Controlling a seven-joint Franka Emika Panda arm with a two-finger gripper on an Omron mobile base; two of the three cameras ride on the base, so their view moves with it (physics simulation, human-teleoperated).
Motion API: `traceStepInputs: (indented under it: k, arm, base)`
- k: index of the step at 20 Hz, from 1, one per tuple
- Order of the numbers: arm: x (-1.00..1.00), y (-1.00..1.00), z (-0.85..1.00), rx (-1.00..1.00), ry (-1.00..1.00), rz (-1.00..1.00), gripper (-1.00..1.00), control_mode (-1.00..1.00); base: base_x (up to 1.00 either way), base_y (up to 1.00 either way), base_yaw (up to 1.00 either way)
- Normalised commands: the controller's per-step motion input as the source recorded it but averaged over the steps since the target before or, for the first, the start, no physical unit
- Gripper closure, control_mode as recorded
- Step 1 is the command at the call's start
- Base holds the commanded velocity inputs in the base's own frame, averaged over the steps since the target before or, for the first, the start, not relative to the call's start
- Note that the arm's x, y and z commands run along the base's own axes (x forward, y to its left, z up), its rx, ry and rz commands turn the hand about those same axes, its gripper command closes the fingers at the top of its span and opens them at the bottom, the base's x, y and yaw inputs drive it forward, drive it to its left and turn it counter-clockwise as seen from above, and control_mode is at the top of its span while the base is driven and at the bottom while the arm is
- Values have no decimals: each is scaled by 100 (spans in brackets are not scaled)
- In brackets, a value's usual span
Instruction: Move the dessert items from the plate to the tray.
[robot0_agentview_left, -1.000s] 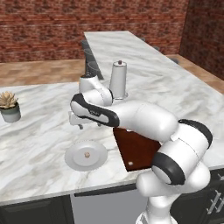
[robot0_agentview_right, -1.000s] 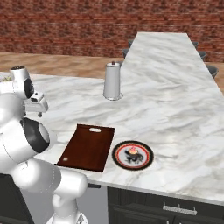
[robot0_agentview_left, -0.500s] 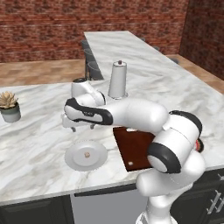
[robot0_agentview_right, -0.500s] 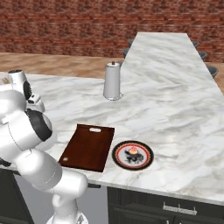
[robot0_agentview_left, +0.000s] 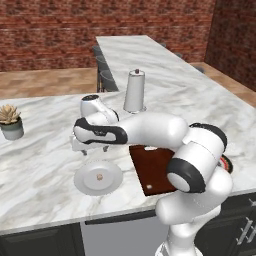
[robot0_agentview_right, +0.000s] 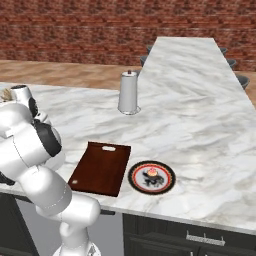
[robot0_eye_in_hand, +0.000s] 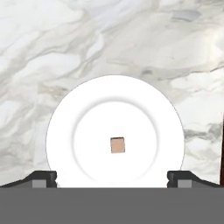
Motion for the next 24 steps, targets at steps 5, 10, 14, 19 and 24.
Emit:
traceStepInputs:
  k: [5, 10, 14, 19, 24]
  arm:
    - [-1, -16, -37, 0, 0, -4, -100, -100]
    - [0, -7, -29, 0, 0, -5, -100, -100]
    - [0, 0, -22, 0, 2, -4, -100, -100]
    - [0, 0, -18, 0, 3, -2, -100, -100]
    - [0, 0, -16, 0, 6, -1, -100, -100]
  base:
    - [0, 0, 0]
    - [0, 0, 0]
    - [0, 0, 0]
    - [0, 0, 0]
    - [0, 0, 0]
